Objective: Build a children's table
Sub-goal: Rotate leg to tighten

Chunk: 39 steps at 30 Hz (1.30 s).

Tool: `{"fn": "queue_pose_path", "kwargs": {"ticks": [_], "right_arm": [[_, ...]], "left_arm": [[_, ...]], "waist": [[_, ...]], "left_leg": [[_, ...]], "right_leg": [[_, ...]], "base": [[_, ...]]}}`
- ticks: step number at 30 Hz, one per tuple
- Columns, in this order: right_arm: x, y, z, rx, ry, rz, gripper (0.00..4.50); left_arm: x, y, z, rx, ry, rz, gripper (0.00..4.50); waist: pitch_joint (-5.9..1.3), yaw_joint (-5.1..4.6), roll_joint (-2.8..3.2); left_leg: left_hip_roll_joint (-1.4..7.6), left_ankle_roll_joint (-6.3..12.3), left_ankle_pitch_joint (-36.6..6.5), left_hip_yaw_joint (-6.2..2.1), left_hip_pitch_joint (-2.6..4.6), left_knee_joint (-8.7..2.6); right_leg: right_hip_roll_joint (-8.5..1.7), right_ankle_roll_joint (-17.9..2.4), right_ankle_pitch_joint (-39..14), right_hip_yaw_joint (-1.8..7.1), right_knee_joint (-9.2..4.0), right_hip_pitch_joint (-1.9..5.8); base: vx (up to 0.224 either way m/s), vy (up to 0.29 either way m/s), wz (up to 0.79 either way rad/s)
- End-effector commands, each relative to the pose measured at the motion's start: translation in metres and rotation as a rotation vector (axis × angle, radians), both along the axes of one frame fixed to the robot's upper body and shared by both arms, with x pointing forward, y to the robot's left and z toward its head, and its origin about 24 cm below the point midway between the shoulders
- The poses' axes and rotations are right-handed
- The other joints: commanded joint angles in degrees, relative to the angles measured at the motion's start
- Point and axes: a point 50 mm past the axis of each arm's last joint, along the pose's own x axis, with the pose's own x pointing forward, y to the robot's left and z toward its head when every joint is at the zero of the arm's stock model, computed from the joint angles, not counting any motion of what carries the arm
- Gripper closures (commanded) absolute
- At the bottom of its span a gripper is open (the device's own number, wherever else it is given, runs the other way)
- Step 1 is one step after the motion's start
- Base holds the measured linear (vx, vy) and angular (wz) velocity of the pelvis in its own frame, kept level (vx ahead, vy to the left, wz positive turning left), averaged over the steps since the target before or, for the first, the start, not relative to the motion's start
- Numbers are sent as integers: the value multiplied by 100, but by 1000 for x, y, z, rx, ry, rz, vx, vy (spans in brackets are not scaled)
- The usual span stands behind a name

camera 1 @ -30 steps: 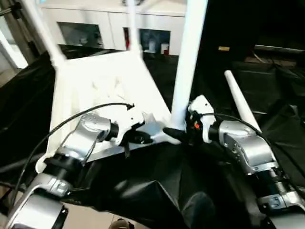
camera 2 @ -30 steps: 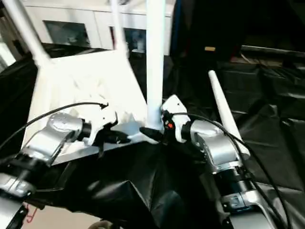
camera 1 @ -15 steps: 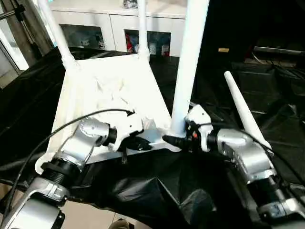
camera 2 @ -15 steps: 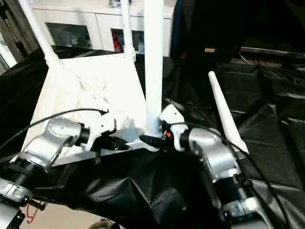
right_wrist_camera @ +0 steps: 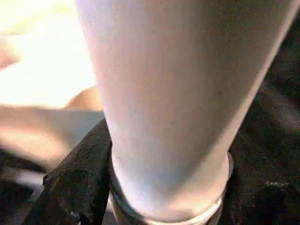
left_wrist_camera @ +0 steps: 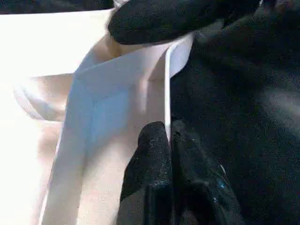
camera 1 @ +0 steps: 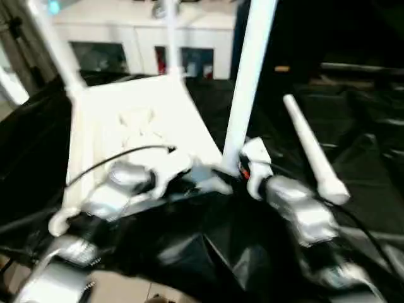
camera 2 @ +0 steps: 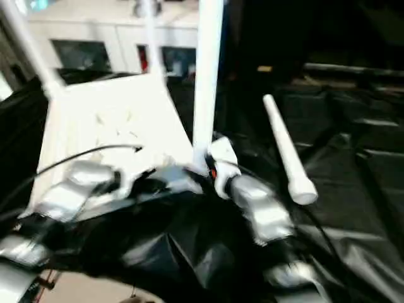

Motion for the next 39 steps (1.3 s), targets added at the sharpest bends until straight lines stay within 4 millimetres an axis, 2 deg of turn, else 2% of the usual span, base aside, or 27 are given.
{"fn": "queue_pose_path", "kwargs": {"ticks": [1, 2, 3, 4, 5, 6, 7, 8, 9, 11, 13, 14, 19, 21, 22, 23, 24, 25, 26, 27, 28, 29, 31, 33, 35, 37, 39], "right_arm": [[-11, 25, -21, -21, 88, 41, 175], [-11, 30, -20, -5, 88, 52, 175], [-11, 31, -20, -1, 87, 54, 175], [-10, 38, -17, 34, 90, 70, 175], [-10, 40, -17, 48, 94, 78, 140], [-10, 41, -17, 56, 96, 77, 140], [-10, 41, -17, 68, 105, 80, 105], [-9, 39, -16, 78, 109, 76, 103], [-8, 39, -16, 79, 108, 72, 100], [-7, 38, -15, 79, 102, 72, 78], [-5, 36, -14, 68, 94, 73, 57], [-4, 34, -12, 54, 86, 85, 54], [-3, 18, -2, 16, 42, 200, 54], [-5, 11, 2, 6, 27, 255, 54], [-7, 6, 5, -1, 16, 292, 54], [-9, 1, 7, -9, -1, 331, 54], [-10, -1, 8, -12, -7, 344, 54], [-12, -6, 11, -15, -19, 377, 54], [-15, -12, 13, -16, -22, 426, 54], [-19, -18, 15, -24, -23, 474, 54], [-22, -22, 15, -33, -19, 509, 54], [-24, -26, 15, -53, -15, 537, 54], [-27, -32, 15, -80, -13, 568, 54], [-29, -35, 16, -86, -17, 585, 54], [-30, -37, 18, -71, -17, 600, 54], [-31, -37, 18, -66, -17, 609, 54], [-32, -36, 18, -58, -12, 622, 54]], "left_arm": [[9, -22, 16, -42, -70, 25, 450], [9, -27, 17, -53, -72, 20, 450], [9, -28, 17, -55, -72, 19, 450], [8, -38, 19, -72, -79, -12, 450], [8, -40, 20, -72, -87, -24, 450], [7, -41, 20, -70, -96, -36, 450], [7, -40, 20, -69, -93, -42, 450], [5, -38, 18, -63, -91, -58, 450], [5, -37, 17, -60, -93, -66, 450], [3, -33, 16, -56, -85, -81, 450], [1, -30, 16, -57, -82, -95, 450], [0, -28, 15, -57, -78, -103, 450], [-5, -15, 14, -49, -69, -170, 450], [-7, -9, 14, -41, -65, -190, 450], [-8, -5, 14, -39, -63, -207, 450], [-10, -1, 14, -39, -57, -227, 450], [-10, 0, 14, -39, -56, -235, 450], [-12, 3, 14, -39, -61, -257, 450], [-15, 6, 15, -47, -58, -291, 450], [-18, 9, 15, -52, -49, -318, 450], [-20, 10, 15, -53, -43, -335, 450], [-22, 13, 14, -47, -34, -346, 450], [-25, 17, 13, -36, -17, -374, 450], [-29, 21, 11, -31, 2, -402, 450], [-31, 24, 11, -35, 12, -420, 450], [-32, 26, 11, -34, 19, -427, 450], [-34, 28, 11, -35, 33, -443, 450]], "waist": [[-268, -109, 48], [-264, -135, 32], [-258, -147, 54], [-258, -200, 83], [-254, -209, 102], [-244, -217, 112], [-239, -221, 133], [-246, -257, 133], [-246, -257, 133], [-252, -281, 124], [-253, -296, 123], [-259, -302, 118], [-322, -227, 111], [-347, -178, 104], [-354, -138, 62], [-358, -118, 48], [-374, -47, 31], [-385, -24, 18], [-385, 29, 30], [-412, 67, 35], [-458, 118, 45], [-472, 156, 50], [-498, 192, 28], [-493, 221, 37], [-467, 259, 40], [-435, 257, 30], [-424, 254, 31]], "left_leg": [[136, -132, -3013, -162, 291, -382], [130, -101, -3058, -173, 259, -397], [143, -80, -3158, -179, 275, -409], [178, -63, -3396, -224, 238, -466], [191, -74, -3497, -234, 245, -479], [207, -102, -3691, -244, 277, -494], [218, -127, -3807, -248, 306, -504], [232, -162, -3903, -284, 251, -547], [232, -162, -3903, -284, 251, -547], [176, -170, -3734, -255, 274, -500], [164, -122, -3593, -257, 236, -487], [174, -94, -3463, -262, 180, -504], [213, -1, -2888, -225, 116, -519], [234, 36, -2601, -187, 112, -512], [222, 136, -2298, -148, 56, -494], [214, 162, -2208, -135, 41, -482], [210, 223, -1991, -98, 44, -458], [212, 248, -1860, -74, 49, -445], [225, 294, -1700, -43, 76, -427], [227, 344, -1461, -38, 40, -414], [239, 428, -1064, -31, 13, -390], [244, 523, -784, -28, 7, -362], [233, 657, -480, -21, -30, -315], [239, 711, -435, -16, -38, -288], [245, 709, -682, -7, -29, -301], [252, 515, -1046, -15, -8, -335], [256, 427, -1164, -18, 3, -353]], "right_leg": [[-403, -229, -3885, 53, -785, 76], [-391, -193, -3829, 18, -800, 114], [-387, -174, -3803, -9, -818, 117], [-400, -125, -3627, -82, -800, 194], [-406, -119, -3583, -94, -797, 196], [-419, -132, -3533, -115, -799, 186], [-427, -158, -3496, -126, -796, 181], [-456, -203, -3305, -120, -738, 253], [-456, -203, -3305, -120, -738, 253], [-525, -297, -3442, -71, -783, 187], [-542, -287, -3512, -77, -783, 209], [-543, -277, -3481, -63, -766, 241], [-542, -592, -2752, 64, -651, 250], [-528, -805, -2299, 111, -588, 242], [-513, -924, -2060, 154, -528, 262], [-508, -942, -2040, 172, -507, 263], [-504, -946, -1999, 219, -485, 256], [-503, -991, -1911, 244, -464, 243], [-495, -1057, -1810, 278, -450, 201], [-479, -1103, -1576, 270, -392, 262], [-466, -1184, -1049, 272, -311, 286], [-441, -1279, -595, 269, -253, 276], [-440, -1406, -120, 272, -177, 281], [-433, -1457, -39, 280, -149, 248], [-440, -1435, -370, 269, -181, 235], [-442, -1316, -943, 274, -246, 229], [-442, -1265, -1171, 283, -265, 225]], "base": [[0, 0, 0], [0, 0, 0], [0, 0, 0], [-28, 62, -4], [0, 0, 0], [0, 0, 0], [0, 0, 0], [0, 0, 0], [0, 0, 0], [0, 0, 0], [0, 0, 0], [0, 0, 0], [0, 0, 0], [0, 0, 0], [0, 0, 0], [0, 0, 0], [0, 0, 0], [52, -40, 9], [52, -40, 9], [58, -37, 6], [58, -25, 1], [58, -25, 1], [0, 0, 0], [0, 0, 0], [0, 0, 0], [0, 0, 0], [0, 0, 0]]}}
